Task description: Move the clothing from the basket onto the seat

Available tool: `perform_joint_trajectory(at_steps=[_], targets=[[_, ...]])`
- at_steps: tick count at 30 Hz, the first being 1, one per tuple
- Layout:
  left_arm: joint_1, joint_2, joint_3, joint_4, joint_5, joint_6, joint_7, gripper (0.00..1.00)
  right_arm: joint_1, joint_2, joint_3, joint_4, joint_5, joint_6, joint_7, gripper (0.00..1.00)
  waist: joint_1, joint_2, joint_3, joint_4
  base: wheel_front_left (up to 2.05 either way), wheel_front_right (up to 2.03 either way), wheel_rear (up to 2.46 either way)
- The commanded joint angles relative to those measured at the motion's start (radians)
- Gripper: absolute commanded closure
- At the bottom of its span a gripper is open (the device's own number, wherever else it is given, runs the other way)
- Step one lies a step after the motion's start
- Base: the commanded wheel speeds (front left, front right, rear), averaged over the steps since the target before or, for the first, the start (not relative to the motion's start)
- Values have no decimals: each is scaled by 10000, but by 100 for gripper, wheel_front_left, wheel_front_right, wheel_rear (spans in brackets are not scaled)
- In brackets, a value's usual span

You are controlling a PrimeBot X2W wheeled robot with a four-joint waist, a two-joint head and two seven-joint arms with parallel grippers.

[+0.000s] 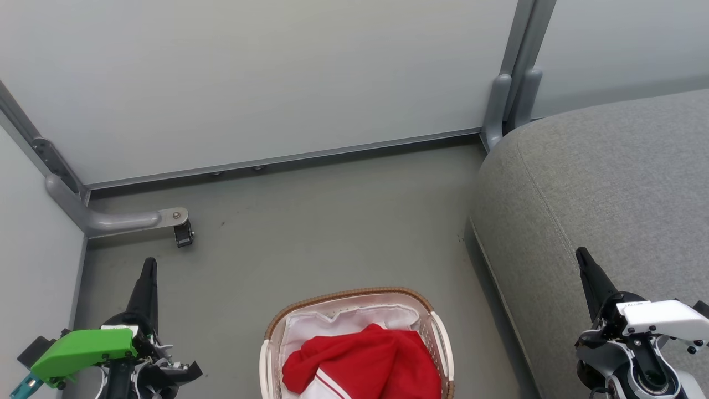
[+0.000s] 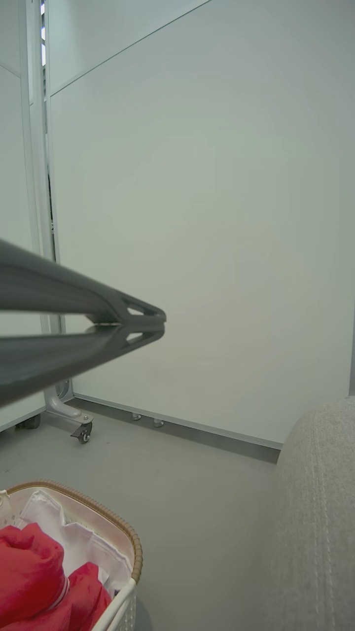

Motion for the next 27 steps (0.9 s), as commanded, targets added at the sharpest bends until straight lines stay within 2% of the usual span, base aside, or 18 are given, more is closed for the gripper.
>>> perform_joint_trajectory(at_steps=[1, 27], targets=[[-103, 72, -4, -15, 61, -37, -32, 100, 108, -23, -30, -7, -21, 8, 34, 100, 0, 0, 0, 0, 0, 0, 0], [-103, 72, -3, -16, 60, -37, -32, 100, 107, -17, -36, -6, -30, 8, 43, 100, 0, 0, 0, 0, 0, 0, 0]])
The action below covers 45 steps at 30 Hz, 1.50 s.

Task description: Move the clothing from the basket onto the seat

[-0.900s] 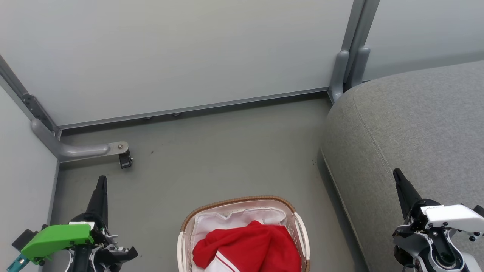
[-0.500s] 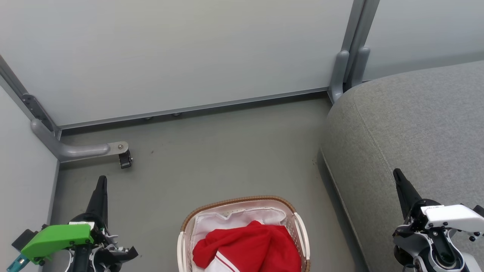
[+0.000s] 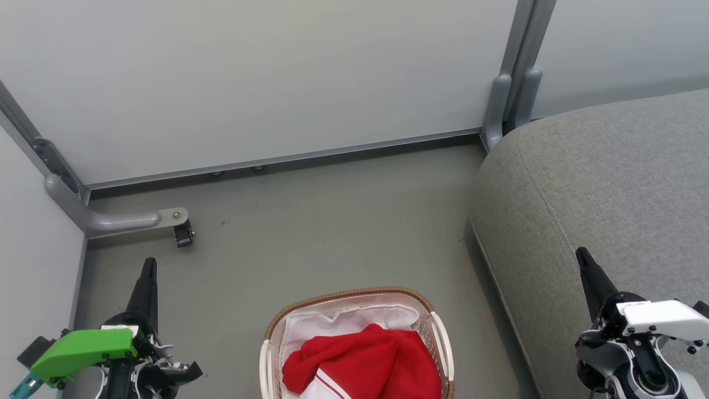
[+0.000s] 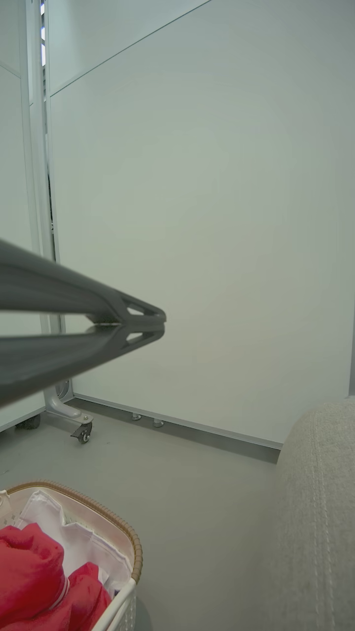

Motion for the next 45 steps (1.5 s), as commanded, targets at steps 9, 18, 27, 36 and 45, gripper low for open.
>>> perform_joint_trajectory(at_steps=[9, 18, 27, 36, 45], targets=[[-103, 72, -1, -16, 60, -37, -32, 100, 107, -21, -30, -6, -31, 8, 36, 100, 0, -1, 0, 0, 0, 0, 0], [-103, 72, -1, -16, 60, -37, -32, 100, 107, -20, -32, -6, -34, 8, 37, 100, 0, -1, 0, 0, 0, 0, 0], [111, -50, -4, 208, -4, 4, -3, 0, 52, 61, 8, 186, -5, 0, 6, 0, 0, -1, 2, 0, 0, 0, 0], [155, -17, -229, 387, 367, 9, -401, 0, 101, -128, 267, 176, -383, 0, -382, 0, 0, -1, 23, 5, 0, 0, 0], [71, -34, -203, 419, 1956, 4, -814, 0, -10, -347, 449, 78, -1809, 1, -805, 0, 0, -1, 65, 8, 0, 0, 0]])
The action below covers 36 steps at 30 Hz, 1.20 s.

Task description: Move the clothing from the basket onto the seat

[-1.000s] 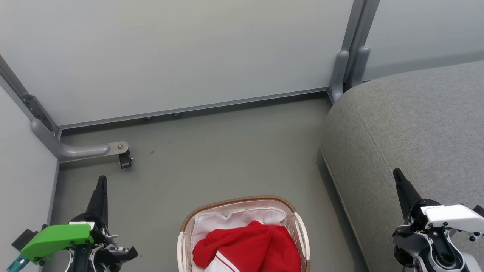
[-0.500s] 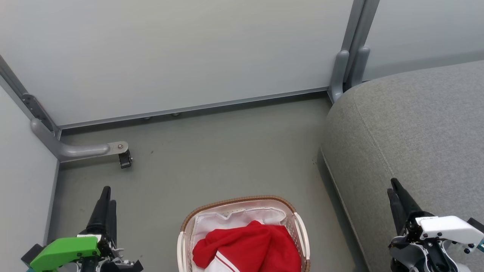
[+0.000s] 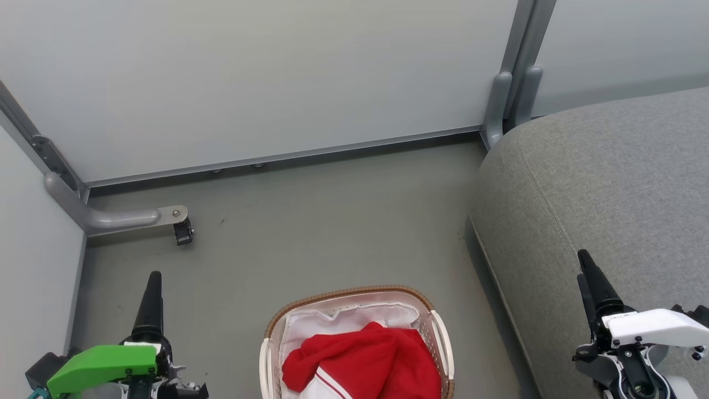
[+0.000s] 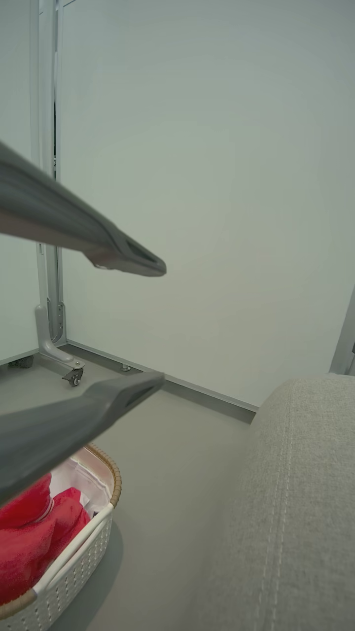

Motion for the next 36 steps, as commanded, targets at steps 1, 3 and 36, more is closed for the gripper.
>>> perform_joint_trajectory(at_steps=[1, 3, 36], targets=[[-273, 61, -47, -138, 511, -23, -117, 0, -257, -117, -1, -216, -496, 1, -132, 0, 0, 0, 8, 4, 0, 0, 0], [-284, 60, -88, -142, 917, -24, -205, 0, -291, -102, -17, -284, -924, 1, -217, 0, 0, 0, 24, 6, 0, 0, 0], [-162, 112, -767, -206, 7507, 49, -1396, 0, -461, -252, 669, -516, -6478, 3, -1410, 0, 0, 0, 153, 22, 0, 0, 0]])
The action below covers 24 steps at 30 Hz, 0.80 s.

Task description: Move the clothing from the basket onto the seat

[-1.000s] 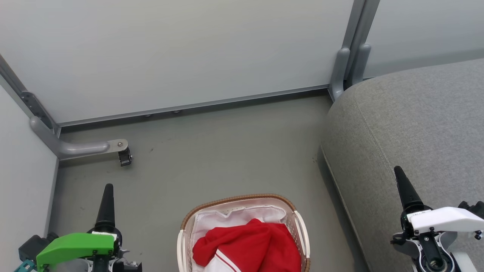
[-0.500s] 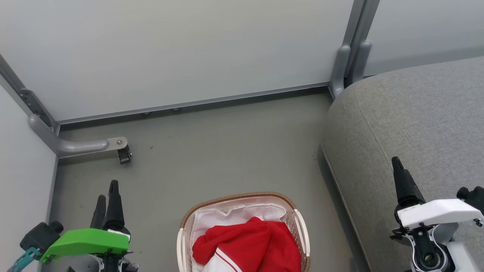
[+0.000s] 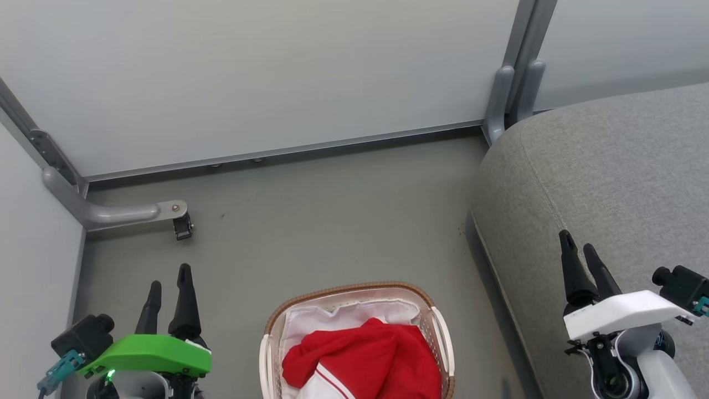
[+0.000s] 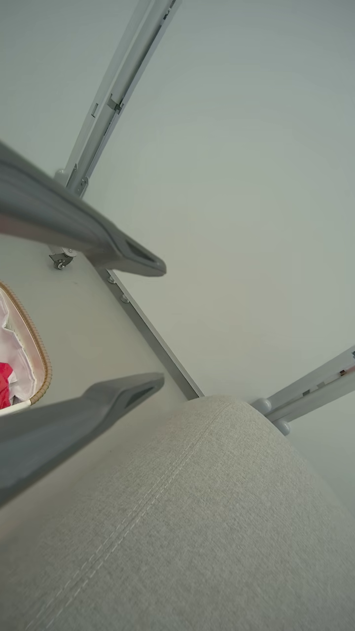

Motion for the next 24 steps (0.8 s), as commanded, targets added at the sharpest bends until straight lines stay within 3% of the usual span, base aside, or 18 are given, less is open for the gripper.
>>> perform_joint_trajectory(at_steps=[1, 24], targets=[[-99, 90, -76, -100, 435, 43, -116, 0, -130, -79, 63, -69, -351, 3, -139, 0, 0, -1, -6, -1, 0, 0, 0], [403, 146, -503, 6, 2944, 230, -736, 0, 192, -76, 386, 127, -2885, 4, -767, 0, 0, -1, -43, -60, 0, 0, 0]])
